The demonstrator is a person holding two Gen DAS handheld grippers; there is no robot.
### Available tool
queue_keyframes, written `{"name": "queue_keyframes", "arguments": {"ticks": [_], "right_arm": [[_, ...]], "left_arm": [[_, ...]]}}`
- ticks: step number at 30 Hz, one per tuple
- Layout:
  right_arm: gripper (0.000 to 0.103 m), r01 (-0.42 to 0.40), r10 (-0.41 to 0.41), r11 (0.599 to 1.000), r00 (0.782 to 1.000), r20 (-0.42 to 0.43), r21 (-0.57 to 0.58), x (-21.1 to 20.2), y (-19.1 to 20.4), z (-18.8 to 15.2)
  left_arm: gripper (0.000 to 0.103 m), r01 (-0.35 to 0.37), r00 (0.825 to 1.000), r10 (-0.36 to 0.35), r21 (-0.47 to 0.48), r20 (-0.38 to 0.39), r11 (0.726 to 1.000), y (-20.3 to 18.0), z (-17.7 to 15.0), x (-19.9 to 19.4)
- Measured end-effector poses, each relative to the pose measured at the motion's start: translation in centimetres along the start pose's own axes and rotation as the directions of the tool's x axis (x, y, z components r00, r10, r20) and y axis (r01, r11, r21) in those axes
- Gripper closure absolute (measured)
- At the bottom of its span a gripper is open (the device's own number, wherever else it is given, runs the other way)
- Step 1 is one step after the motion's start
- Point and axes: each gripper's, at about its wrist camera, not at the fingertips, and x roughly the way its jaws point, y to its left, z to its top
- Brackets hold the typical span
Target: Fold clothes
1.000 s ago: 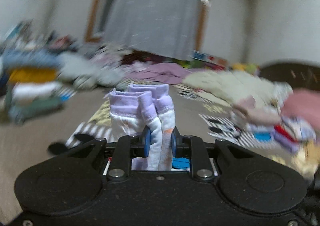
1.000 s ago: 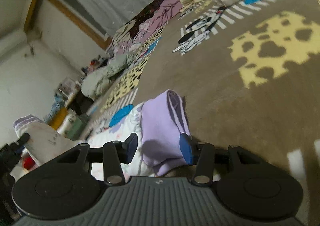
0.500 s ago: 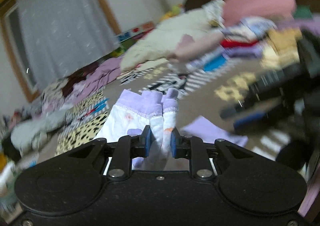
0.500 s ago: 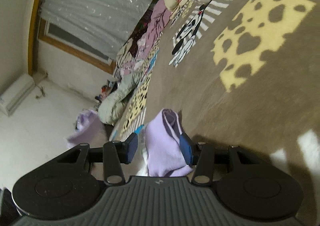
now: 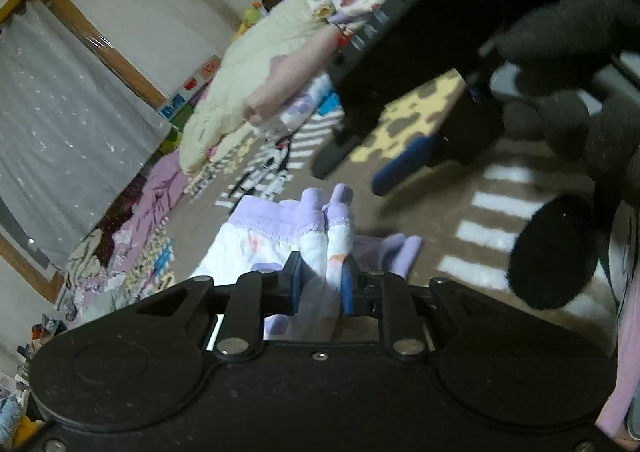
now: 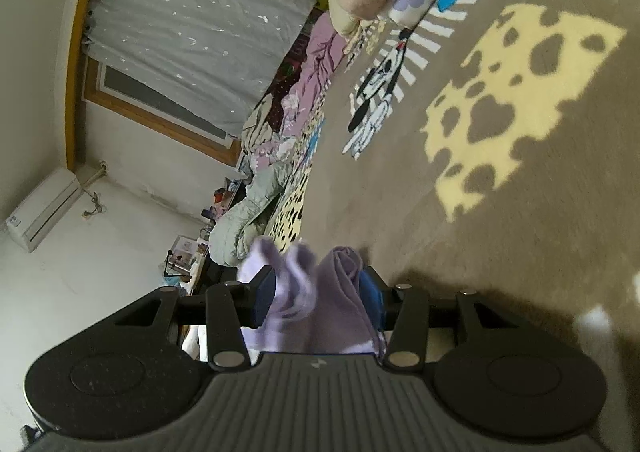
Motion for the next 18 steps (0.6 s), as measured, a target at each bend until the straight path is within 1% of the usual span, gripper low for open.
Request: {"name": "queue_keyframes", "arguments": {"ticks": [1,2,3,4,7,9,10,11,13,15,16,17,18], "right_arm": [[0.055,0.000,0.000,1.000,1.000,0.001,-0.013,0.0,0.2,0.0],[0.055,0.000,0.000,1.000,1.000,0.002,-0.026,0.1,0.4,0.0],[0.055,0.001,-0.001,0.999,1.000,0.003,-0.039,0.1,0.6,0.1],[0.055,0.003,-0.003,0.998,1.000,0.007,-0.062,0.1,0.9,0.0],[0.055,0.009,-0.005,0.989,1.000,0.024,-0.147,0.2,2.2,0.0],[0.055,0.017,-0.009,0.977,0.999,0.040,-0.213,0.2,3.3,0.0],[0.055,0.022,-0.011,0.971,0.999,0.049,-0.237,0.2,3.7,0.0],[0.055,0.028,-0.014,0.966,0.998,0.058,-0.259,0.2,4.1,0.0],[0.055,0.042,-0.019,0.949,0.997,0.077,-0.312,0.3,4.9,0.0],[0.055,0.052,-0.018,0.924,0.996,0.092,-0.380,0.3,6.0,-0.2],[0.055,0.054,-0.015,0.908,0.995,0.097,-0.415,0.3,6.6,-0.4],[0.055,0.053,-0.009,0.889,0.995,0.099,-0.454,0.4,7.2,-0.8],[0.055,0.050,-0.001,0.864,0.995,0.098,-0.501,0.6,7.9,-1.2]], "left_arm": [[0.083,0.016,1.000,-0.016,-0.001,-0.006,1.000,-0.1,0.0,0.2],[0.071,0.038,0.999,-0.038,-0.007,-0.005,0.999,-0.1,0.0,0.2],[0.055,0.060,0.998,-0.060,-0.013,-0.005,0.998,-0.2,0.0,0.2],[0.035,0.076,0.997,-0.076,-0.016,-0.001,0.997,-0.2,0.1,0.1],[0.035,0.098,0.995,-0.098,-0.018,0.023,0.995,0.0,0.2,-1.0],[0.037,0.107,0.993,-0.106,-0.019,0.045,0.994,0.8,0.1,-2.6],[0.039,0.117,0.992,-0.115,-0.033,0.061,0.993,1.6,0.0,-3.6],[0.045,0.119,0.991,-0.116,-0.049,0.073,0.992,2.5,-0.2,-4.7],[0.047,0.101,0.992,-0.092,-0.103,0.091,0.990,4.9,-0.6,-6.6],[0.052,0.065,0.994,-0.046,-0.189,0.103,0.980,8.0,-1.5,-8.4],[0.053,0.041,0.995,-0.017,-0.233,0.101,0.972,9.5,-2.0,-8.9],[0.056,0.011,0.996,0.013,-0.271,0.087,0.962,10.9,-2.6,-9.0],[0.059,-0.020,0.997,0.042,-0.304,0.066,0.953,12.3,-3.3,-8.8]]}}
